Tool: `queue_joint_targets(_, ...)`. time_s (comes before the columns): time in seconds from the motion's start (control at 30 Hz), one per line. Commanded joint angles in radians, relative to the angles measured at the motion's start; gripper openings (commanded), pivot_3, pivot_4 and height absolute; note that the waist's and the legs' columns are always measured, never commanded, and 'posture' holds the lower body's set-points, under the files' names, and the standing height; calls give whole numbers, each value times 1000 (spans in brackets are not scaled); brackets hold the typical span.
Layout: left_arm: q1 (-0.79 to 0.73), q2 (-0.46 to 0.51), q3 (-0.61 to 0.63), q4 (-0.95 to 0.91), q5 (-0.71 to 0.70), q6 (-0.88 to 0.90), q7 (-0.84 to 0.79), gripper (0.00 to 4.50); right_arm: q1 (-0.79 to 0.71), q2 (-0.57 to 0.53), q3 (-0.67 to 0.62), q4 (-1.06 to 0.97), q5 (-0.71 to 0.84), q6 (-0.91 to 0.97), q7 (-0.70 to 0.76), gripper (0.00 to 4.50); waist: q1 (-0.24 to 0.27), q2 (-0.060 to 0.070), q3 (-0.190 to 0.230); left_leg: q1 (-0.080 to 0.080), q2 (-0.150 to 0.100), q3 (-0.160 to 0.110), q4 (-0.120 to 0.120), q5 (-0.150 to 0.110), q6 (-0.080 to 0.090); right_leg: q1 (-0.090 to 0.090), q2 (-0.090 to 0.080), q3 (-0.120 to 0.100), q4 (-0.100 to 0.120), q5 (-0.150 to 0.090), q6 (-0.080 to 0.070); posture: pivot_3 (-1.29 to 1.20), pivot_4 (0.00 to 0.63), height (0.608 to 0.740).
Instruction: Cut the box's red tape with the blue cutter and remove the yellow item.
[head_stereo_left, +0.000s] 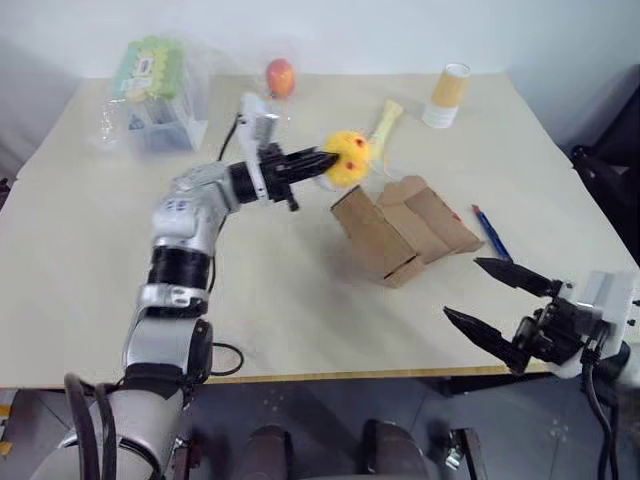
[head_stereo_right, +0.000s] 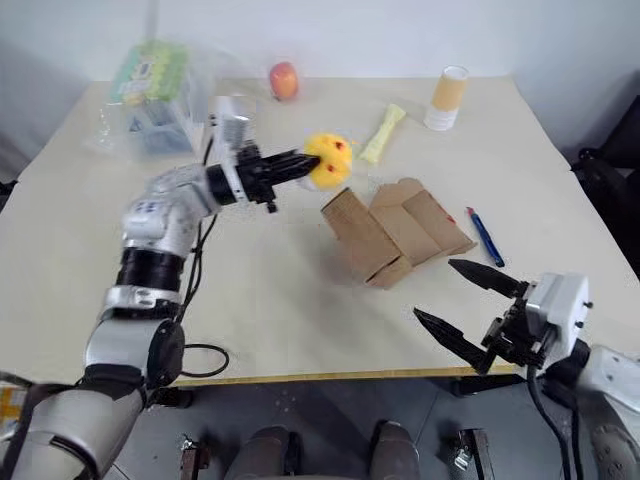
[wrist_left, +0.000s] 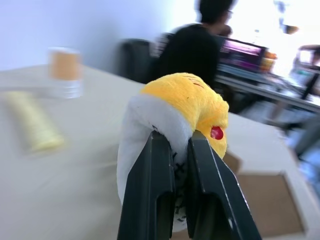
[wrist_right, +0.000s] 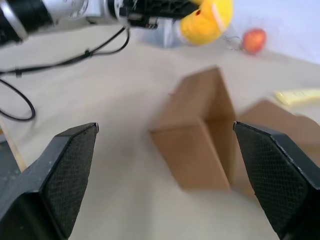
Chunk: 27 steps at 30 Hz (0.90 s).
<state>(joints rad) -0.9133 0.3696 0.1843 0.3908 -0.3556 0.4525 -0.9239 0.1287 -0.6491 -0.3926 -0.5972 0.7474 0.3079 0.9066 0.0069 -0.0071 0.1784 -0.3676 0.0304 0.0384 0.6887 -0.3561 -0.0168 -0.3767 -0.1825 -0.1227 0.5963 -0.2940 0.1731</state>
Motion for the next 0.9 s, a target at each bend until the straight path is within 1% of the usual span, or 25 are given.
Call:
queue_joint_targets(0.03, 213, 122, 137, -210, 48, -13, 159, 6, -133, 37, 130, 44, 1, -20, 35, 4500, -15, 0, 0, 0, 0, 0, 0, 0, 0, 0, 0, 0, 0, 0, 0, 0, 150, 740)
queue_joint_targets(0.07, 301, 163, 153, -262, 79, -20, 190, 6, -177, 54, 172, 68, -11, -32, 49, 4500, -28, 0, 0, 1, 0, 0, 0, 0, 0, 0, 0, 0, 0, 0, 0, 0, 150, 740)
queue_joint_targets(0.1, 381, 191, 155, -306, 109, -54, 205, 6, -214, 70, 206, 94, -25, -42, 61, 4500, -30, 0, 0, 3, 0, -1, -3, 0, -1, 0, 0, 0, 0, 0, 0, 0, 150, 740)
queue_joint_targets(0.13, 448, 173, 232, -366, 56, 19, 268, 6, -267, 88, 274, 136, -72, -75, 98, 4500, -32, 0, 0, 3, 0, -2, -4, 0, -1, 0, 0, -1, 1, 0, 0, 0, 150, 740)
queue_joint_targets(0.17, 500, 149, 287, -415, 24, 41, 326, 6, -316, 107, 338, 178, -121, -112, 133, 4500, -33, 0, 0, 2, 0, -2, -4, 0, -1, 0, 0, -2, 1, 0, 0, 0, 150, 740)
queue_joint_targets(0.2, 558, 140, 307, -457, 28, 51, 363, 6, -362, 134, 393, 221, -157, -137, 152, 4500, -30, 0, 0, 2, 0, -2, -4, 0, -1, 0, 0, -1, 1, 0, 0, 0, 150, 740)
queue_joint_targets(0.23, 594, 137, 313, -485, 35, 58, 387, 6, -391, 153, 425, 252, -180, -156, 164, 4500, -22, -1, 1, 0, 0, -3, -2, -1, -1, 0, 0, -1, 0, 0, 0, 0, 150, 740)
queue_joint_targets(0.27, 633, 150, 285, -512, 65, 44, 388, 6, -412, 169, 444, 271, -190, -167, 171, 4500, -8, -1, 1, -1, 0, -5, 0, -1, -1, 0, 0, -2, 1, 0, 0, 0, 150, 740)
queue_joint_targets(0.33, 682, 143, 286, -564, 50, 97, 418, 6, -446, 207, 461, 293, -183, -169, 160, 4500, 12, -1, 0, -2, 0, -7, 2, -1, -2, 1, 0, -4, 2, 0, 0, 0, 150, 740)
queue_joint_targets(0.37, 692, 126, 303, -584, 43, 90, 451, 665, -454, 215, 473, 302, -190, -174, 163, 4500, 18, -1, 0, -3, 0, -7, 3, -1, -2, 1, 0, -4, 2, 0, 0, 0, 150, 740)
queue_joint_targets(0.4, 703, 119, 312, -602, 32, 109, 472, 897, -455, 216, 483, 308, -200, -178, 170, 4500, 22, -1, 0, -3, 0, -7, 5, -1, -2, 1, 0, -3, 2, 0, 0, 0, 150, 740)
queue_joint_targets(0.47, 729, 135, 294, -624, 47, 122, 478, 1577, -450, 216, 484, 310, -197, -175, 175, 4500, 21, -2, 0, -3, 0, -7, 6, -1, -3, 2, 0, -3, 2, 0, 0, 0, 150, 740)
queue_joint_targets(0.5, 742, 146, 287, -635, 44, 142, 473, 1836, -446, 214, 482, 307, -190, -168, 175, 4500, 18, -2, 0, -3, 0, -7, 6, -1, -3, 2, 0, -3, 3, 0, 0, 0, 150, 740)
queue_joint_targets(0.57, 761, 170, 292, -643, 22, 185, 458, 2496, -434, 202, 475, 301, -180, -158, 182, 4500, 14, -2, 0, -2, 0, -6, 5, -1, -3, 1, 0, -3, 3, 0, 0, 0, 150, 740)
queue_joint_targets(0.67, 772, 201, 278, -620, 19, 170, 432, 3407, -428, 187, 473, 307, -184, -158, 194, 4500, 13, -1, 0, -1, 0, -5, 4, -2, -3, 0, 0, -2, 5, 0, 0, 0, 150, 740)
queue_joint_targets(0.7, 780, 208, 277, -617, 25, 128, 417, 3693, -430, 184, 472, 308, -182, -158, 195, 4500, 12, -1, 0, -1, 0, -4, 3, -2, -3, 0, 0, -2, 5, 0, 0, 0, 150, 740)
queue_joint_targets(0.77, 809, 213, 319, -630, -39, 81, 337, 4355, -432, 172, 456, 295, -164, -143, 191, 4500, 11, -1, 0, -1, 0, -4, 3, -2, -3, 0, 0, -2, 5, 0, 0, 0, 150, 740)
queue_joint_targets(0.8, 832, 222, 342, -638, -70, 55, 287, 4491, -429, 161, 443, 285, -154, -134, 191, 4500, 10, -1, 0, -1, 0, -4, 3, -2, -3, -1, 0, -2, 5, 0, 0, 0, 150, 740)
queue_joint_targets(0.87, 893, 252, 378, -646, -105, 23, 209, 4491, -414, 128, 411, 266, -133, -115, 195, 4500, 7, -1, 0, -1, 1, -4, 3, -2, -4, -1, 0, -1, 5, 0, 0, 0, 150, 740)
queue_joint_targets(0.9, 951, 287, 395, -639, -85, -17, 162, 4491, -393, 92, 384, 252, -123, -106, 208, 4500, 6, -1, 0, -1, 1, -4, 3, -2, -4, -1, 0, -2, 4, 0, 0, 0, 150, 740)
